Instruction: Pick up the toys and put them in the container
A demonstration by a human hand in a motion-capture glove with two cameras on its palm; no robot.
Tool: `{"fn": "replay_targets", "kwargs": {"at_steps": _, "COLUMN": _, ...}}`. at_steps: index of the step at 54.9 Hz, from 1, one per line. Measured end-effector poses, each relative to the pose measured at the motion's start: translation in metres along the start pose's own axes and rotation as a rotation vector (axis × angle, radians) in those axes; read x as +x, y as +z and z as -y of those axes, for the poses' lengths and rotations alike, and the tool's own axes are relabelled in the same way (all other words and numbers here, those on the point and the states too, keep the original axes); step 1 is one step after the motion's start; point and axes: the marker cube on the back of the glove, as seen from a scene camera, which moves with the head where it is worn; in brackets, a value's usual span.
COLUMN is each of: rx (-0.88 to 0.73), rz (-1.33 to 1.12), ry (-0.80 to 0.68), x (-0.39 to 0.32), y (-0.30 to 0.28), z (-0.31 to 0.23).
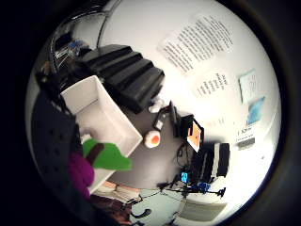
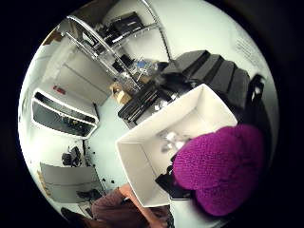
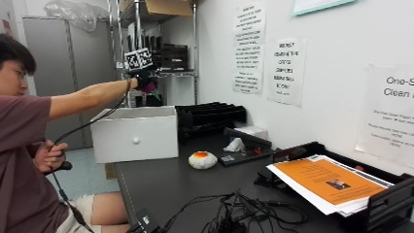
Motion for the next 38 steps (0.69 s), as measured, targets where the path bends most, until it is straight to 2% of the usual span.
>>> {"fn": "replay_targets", "kwargs": {"at_steps": 2, "rx": -0.079, "rz": -0.012, "ry": 0.035, "x": -0.004, "y": 0.012, "z": 0.003}}
{"fn": "replay_targets", "kwargs": {"at_steps": 6, "rx": -0.407, "rz": -0.041, "ry": 0.066, "x": -0.01, "y": 0.039, "z": -0.002}}
{"fn": "replay_targets", "kwargs": {"at_steps": 9, "rx": -0.504, "rz": -0.055, "ry": 0.075, "x": -0.013, "y": 0.051, "z": -0.003}}
{"fn": "replay_targets", "kwargs": {"at_steps": 21, "rx": -0.514, "rz": -0.063, "ry": 0.063, "x": -0.007, "y": 0.066, "z": 0.0}}
{"fn": "replay_targets", "kwargs": {"at_steps": 26, "rx": -0.492, "rz": -0.094, "ry": -0.01, "x": 0.008, "y": 0.056, "z": -0.006}}
{"fn": "replay_targets", "kwargs": {"at_steps": 29, "rx": -0.437, "rz": -0.073, "ry": 0.036, "x": 0.015, "y": 0.047, "z": -0.005}}
{"fn": "replay_targets", "kwargs": {"at_steps": 33, "rx": -0.31, "rz": 0.004, "ry": -0.029, "x": 0.024, "y": 0.033, "z": 0.001}}
{"fn": "replay_targets", "kwargs": {"at_steps": 38, "rx": -0.394, "rz": -0.099, "ry": 0.092, "x": 0.069, "y": 0.018, "z": -0.022}}
